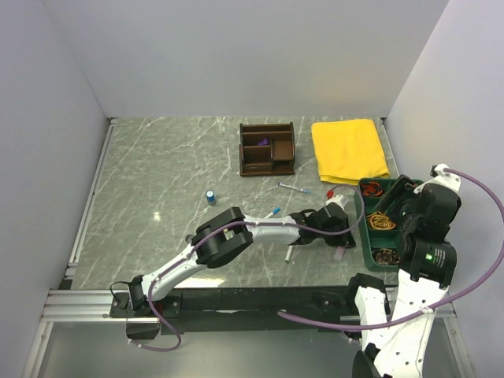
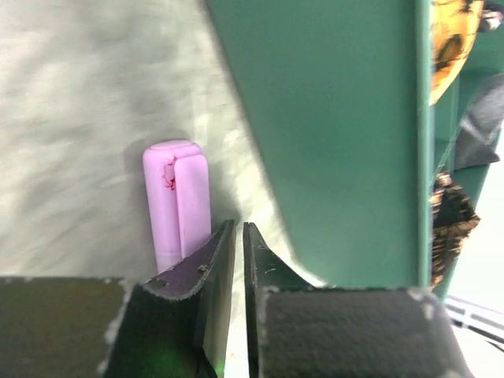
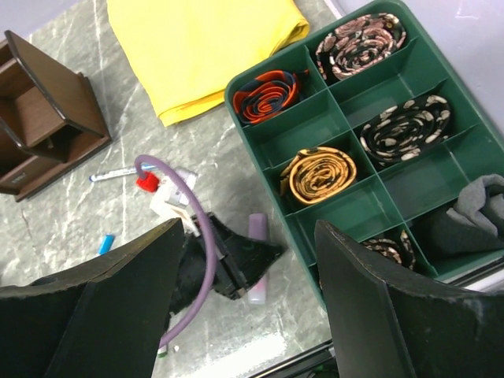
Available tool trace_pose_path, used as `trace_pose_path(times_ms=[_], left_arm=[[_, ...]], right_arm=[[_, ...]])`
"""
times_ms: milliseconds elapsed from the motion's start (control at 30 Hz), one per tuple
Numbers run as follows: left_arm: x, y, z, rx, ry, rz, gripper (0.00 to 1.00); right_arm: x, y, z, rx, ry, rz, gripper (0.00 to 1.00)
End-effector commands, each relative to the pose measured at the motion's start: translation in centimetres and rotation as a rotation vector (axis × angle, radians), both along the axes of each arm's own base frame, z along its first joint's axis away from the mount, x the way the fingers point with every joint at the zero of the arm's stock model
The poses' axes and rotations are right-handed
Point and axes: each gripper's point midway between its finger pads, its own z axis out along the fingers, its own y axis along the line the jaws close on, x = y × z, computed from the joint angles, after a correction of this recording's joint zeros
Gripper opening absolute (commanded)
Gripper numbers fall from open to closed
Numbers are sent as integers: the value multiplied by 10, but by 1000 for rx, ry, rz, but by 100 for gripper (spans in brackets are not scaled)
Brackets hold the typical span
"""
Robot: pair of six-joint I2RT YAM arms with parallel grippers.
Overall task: Sort the stationery into containers
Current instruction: Move the pen to the center of the board.
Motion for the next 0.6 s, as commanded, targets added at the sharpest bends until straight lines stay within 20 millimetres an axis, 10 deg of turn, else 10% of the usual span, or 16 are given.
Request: trace_pose_path(times_ms=[0,267,367,433,567], left_arm=[[26,51,-11,152,-66,37,14],[50,92,42,156,-245,-88,11],[38,88,85,97,-342,-225,43],[37,91,107,122,-430,-277,99],[50,109,165,172,-604,-190,100]], right_arm=[[11,1,8,19,-47,10,75],[13,5,3,48,-56,20,75],[14,7,5,50,-67,30,75],[17,7,9,47,-80,34,75],[25,10,10,58,-90,65,75]])
